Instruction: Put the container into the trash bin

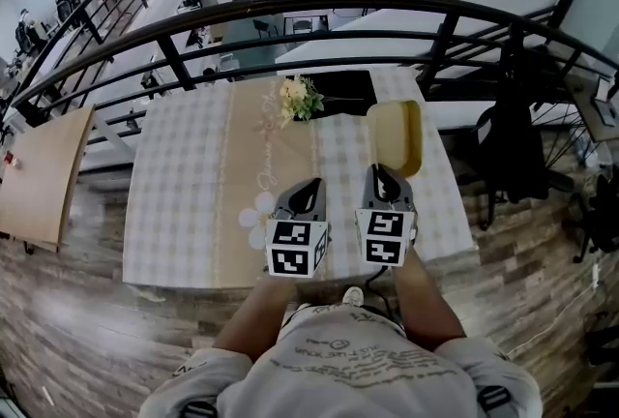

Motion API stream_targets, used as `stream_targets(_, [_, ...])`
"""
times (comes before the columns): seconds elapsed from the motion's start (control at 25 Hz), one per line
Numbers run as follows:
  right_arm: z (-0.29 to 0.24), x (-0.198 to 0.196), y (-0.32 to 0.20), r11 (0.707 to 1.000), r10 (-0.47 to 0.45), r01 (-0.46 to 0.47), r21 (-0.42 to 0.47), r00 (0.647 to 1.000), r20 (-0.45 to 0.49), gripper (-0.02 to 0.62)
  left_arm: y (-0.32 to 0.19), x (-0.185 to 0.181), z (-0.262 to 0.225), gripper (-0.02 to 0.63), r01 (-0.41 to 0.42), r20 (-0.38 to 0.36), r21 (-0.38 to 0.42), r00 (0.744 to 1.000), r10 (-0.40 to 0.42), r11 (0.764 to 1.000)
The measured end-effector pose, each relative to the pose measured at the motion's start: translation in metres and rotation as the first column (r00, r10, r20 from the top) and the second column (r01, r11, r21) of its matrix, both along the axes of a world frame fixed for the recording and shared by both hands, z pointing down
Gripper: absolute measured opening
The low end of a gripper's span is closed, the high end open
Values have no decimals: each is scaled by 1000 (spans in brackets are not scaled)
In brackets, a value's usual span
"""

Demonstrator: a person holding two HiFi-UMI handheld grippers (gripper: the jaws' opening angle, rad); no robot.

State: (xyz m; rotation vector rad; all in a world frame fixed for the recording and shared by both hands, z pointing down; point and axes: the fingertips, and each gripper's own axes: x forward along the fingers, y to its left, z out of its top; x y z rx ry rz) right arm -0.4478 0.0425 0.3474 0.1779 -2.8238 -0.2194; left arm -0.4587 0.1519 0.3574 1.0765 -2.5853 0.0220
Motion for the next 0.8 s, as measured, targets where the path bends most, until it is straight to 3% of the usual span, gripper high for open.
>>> stream_targets(0.16, [-16,13,-1,999,26,-25,-20,998,55,17,-5,3,-9,5,-30,23,18,999,30,999])
stream_targets(0.52, [-15,30,-12,993,114,-113,-29,993,44,17,-21,13,-11,6,-129,19,26,992,129,991])
stream_targets(0.8, [-12,77,-37,961,276,-275,-29,960,45,17,-53,41,-2,6,-287,4,34,958,287,957])
